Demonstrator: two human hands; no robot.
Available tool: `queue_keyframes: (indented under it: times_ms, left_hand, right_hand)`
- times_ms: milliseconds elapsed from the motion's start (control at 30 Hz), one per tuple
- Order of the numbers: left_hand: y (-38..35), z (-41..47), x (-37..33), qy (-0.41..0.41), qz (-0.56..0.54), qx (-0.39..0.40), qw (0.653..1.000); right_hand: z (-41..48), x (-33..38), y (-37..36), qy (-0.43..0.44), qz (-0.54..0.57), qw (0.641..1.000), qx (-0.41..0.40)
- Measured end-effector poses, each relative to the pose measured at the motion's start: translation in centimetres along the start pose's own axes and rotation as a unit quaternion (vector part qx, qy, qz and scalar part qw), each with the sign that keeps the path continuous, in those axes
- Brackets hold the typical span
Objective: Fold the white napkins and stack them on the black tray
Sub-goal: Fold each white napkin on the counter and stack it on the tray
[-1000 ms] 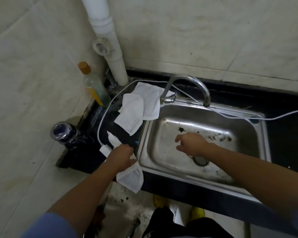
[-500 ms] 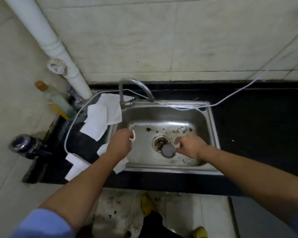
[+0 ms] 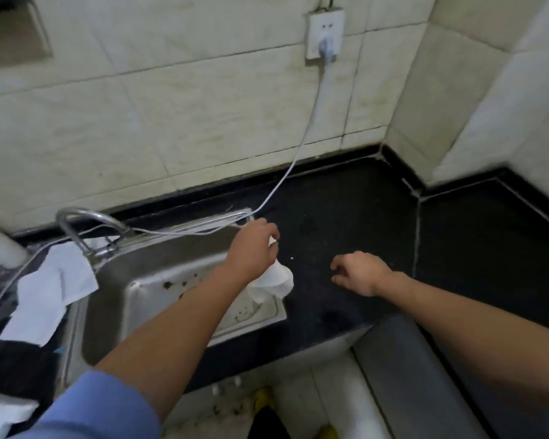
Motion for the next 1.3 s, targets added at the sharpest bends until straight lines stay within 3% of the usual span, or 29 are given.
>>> queue_keyframes:
  times_ms: [300,533,700,967,1067,1200,1300]
  left_hand:
    - [-9.3,8.9,-7.7,-0.107,-0.055,0.078,0.990]
    - [-15.1,12.2,-4.1,-0.064,-0.088,0.166,0.980]
    - [-17.4,12.3,1.6,-0.006,-0.035,0.258,0.965]
    - [-17.8,12.9,6.8,0.081,0.031,0.208,0.974]
    - [-18.8,12.6,7.2,0.101,0.025,0.221,0.970]
    - [-20.8,12.2,6.9,0.065,0.076,0.274,0.957]
    - [-22.0,12.0,7.6,0.099,0.112,0.311,0.938]
  right_hand:
    - [-2.6,-10.9,-0.9,-0.132,0.056,0.990,0.002]
    - [-1.8,-15.5,-3.0,-0.199,0.081,0.976,0.039]
    - [-0.1,-15.8,-4.3,-0.201,0.108,0.971,0.064]
    - [5.1,-15.0,-5.7,-0.156,0.148,0.975,0.061]
    - [7.7,-14.1,-5.9,-0.136,0.178,0.973,0.052]
    - [11.2,-12.9,-6.1,-0.135,0.226,0.964,0.020]
    - [12.9,-11.6,-7.0,-0.125,0.220,0.967,0.037]
Point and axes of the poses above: each hand's wrist, its own z-axis towards the middle knuckle, its own y-axis out of the back of the hand, x = y × z, the point moved 6 cm from there along z, towards the middle knuckle, and after that the axes turned 10 degrees about -z, right-handed, at the moved point
